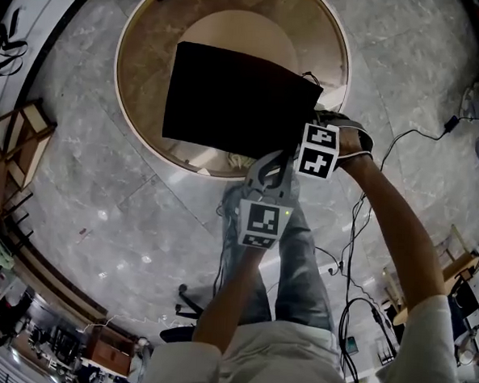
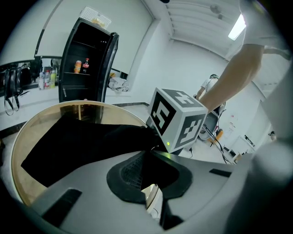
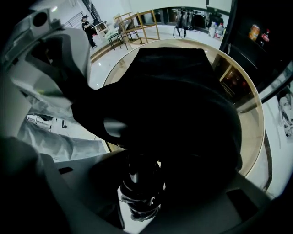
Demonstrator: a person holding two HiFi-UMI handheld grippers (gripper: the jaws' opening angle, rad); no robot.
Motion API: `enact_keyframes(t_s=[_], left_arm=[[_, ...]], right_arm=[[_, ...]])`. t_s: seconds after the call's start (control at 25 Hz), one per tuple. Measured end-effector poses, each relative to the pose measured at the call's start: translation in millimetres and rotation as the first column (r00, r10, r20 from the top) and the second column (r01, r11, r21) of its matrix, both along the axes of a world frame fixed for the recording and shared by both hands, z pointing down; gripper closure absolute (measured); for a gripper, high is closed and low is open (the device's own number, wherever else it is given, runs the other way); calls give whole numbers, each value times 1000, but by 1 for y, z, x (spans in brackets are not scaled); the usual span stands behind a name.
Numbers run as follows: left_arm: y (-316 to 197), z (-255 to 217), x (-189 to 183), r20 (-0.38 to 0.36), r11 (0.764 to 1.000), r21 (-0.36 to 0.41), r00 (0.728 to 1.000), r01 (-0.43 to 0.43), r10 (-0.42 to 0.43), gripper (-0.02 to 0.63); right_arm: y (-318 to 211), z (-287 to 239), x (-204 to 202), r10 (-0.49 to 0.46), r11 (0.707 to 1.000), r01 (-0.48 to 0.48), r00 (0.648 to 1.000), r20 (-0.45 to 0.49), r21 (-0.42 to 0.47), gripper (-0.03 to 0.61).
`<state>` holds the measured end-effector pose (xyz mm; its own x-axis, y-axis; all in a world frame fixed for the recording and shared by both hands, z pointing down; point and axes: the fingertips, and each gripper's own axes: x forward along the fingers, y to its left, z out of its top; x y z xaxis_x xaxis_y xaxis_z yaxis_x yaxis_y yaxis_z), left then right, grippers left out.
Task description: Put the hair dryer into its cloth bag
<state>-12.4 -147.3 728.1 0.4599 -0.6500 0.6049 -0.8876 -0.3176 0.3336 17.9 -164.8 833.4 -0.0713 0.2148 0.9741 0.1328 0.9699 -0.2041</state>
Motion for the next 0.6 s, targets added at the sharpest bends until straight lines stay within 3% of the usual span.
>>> enact_keyframes(t_s=[0.12,0.36,0.6], left_arm=[[-1,1,0,10,1000,-5,1000,-3,3,572],[-4,5,4,35,1000,-8,999,-16,16,572],[-2,7,11,46,1000,-21,999,-16,17,572]], right_arm=[[0,-5,2,41,999,-40,998,50,-20,272],[-15,-18,12,123,992,-128,978,166,19,258],[-19,-36,44,276,957,-289,925,263,11,256]])
